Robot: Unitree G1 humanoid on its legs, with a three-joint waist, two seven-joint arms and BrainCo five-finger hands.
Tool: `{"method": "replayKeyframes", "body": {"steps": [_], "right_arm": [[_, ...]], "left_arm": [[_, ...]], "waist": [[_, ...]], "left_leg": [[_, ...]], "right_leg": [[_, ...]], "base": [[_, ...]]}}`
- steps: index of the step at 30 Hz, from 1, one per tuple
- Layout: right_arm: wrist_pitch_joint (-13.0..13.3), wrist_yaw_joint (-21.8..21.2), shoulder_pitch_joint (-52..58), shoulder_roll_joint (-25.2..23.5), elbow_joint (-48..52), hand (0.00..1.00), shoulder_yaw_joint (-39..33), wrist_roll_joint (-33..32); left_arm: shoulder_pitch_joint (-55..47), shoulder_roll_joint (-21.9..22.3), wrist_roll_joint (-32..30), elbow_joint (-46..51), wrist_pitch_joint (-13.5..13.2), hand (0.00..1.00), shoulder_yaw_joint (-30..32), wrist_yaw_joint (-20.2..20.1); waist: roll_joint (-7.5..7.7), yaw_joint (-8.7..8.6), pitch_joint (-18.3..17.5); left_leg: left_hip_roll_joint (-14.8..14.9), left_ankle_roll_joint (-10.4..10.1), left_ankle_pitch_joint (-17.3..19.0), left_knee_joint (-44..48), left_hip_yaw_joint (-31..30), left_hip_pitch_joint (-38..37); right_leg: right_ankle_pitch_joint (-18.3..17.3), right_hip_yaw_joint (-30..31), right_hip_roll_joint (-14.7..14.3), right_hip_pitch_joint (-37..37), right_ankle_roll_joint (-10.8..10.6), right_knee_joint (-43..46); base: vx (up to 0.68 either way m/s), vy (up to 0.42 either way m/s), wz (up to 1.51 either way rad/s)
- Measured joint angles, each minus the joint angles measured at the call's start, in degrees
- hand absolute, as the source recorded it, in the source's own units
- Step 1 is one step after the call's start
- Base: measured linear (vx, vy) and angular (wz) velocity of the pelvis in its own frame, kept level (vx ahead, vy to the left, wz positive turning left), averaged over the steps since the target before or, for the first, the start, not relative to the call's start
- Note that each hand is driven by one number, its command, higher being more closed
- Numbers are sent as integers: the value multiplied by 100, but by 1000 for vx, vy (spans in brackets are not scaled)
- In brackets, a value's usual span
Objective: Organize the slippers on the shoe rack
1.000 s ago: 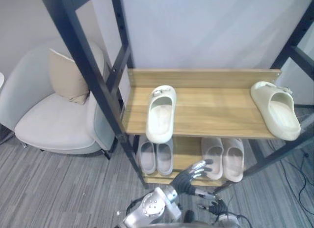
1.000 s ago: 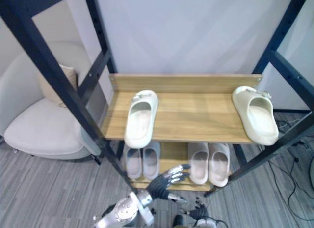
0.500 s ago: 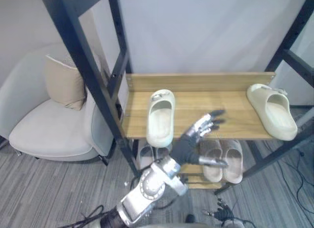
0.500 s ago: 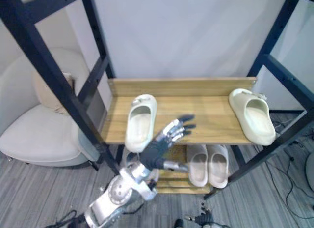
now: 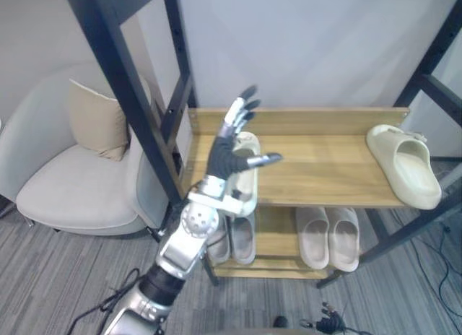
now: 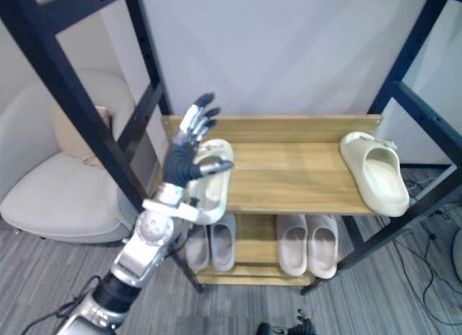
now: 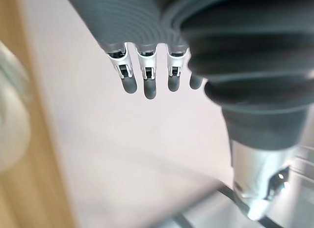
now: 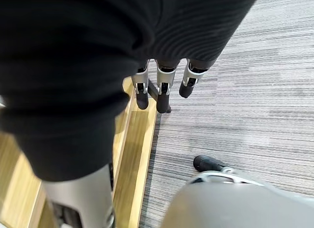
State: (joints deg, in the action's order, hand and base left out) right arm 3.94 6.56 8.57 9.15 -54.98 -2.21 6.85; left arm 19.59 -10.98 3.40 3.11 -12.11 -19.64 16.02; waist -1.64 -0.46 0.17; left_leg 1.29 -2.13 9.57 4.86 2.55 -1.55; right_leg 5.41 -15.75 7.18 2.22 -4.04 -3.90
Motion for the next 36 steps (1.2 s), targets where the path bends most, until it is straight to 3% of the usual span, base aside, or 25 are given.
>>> {"method": "replayKeyframes", "body": {"steps": [11,26,36], "right_arm": [[-17,34,-420,-147,28,0,-213,1],[-55,-18,-361,-198,252,0,-215,-4],[-43,-139,-205,-199,524,0,-208,-8]], "left_arm": [[221,-144,-26,-532,177,0,364,163],[225,-434,-1237,-674,491,0,759,-39],[277,-652,-1586,-813,524,0,910,-79]], "waist": [[-28,-78,215],[-74,-221,420],[-103,-283,437]], "left_leg": [[-13,15,-24,-80,-20,-71],[157,-144,-233,-396,-29,-190],[255,-223,-280,-400,-75,-162]], "right_leg": [[83,-15,-8,-88,19,-164],[97,-28,-169,-47,49,-166],[86,-84,-263,-39,113,-167]], "base": [[-8,0,0],[-18,-17,-1],[-1,-2,0]]}}
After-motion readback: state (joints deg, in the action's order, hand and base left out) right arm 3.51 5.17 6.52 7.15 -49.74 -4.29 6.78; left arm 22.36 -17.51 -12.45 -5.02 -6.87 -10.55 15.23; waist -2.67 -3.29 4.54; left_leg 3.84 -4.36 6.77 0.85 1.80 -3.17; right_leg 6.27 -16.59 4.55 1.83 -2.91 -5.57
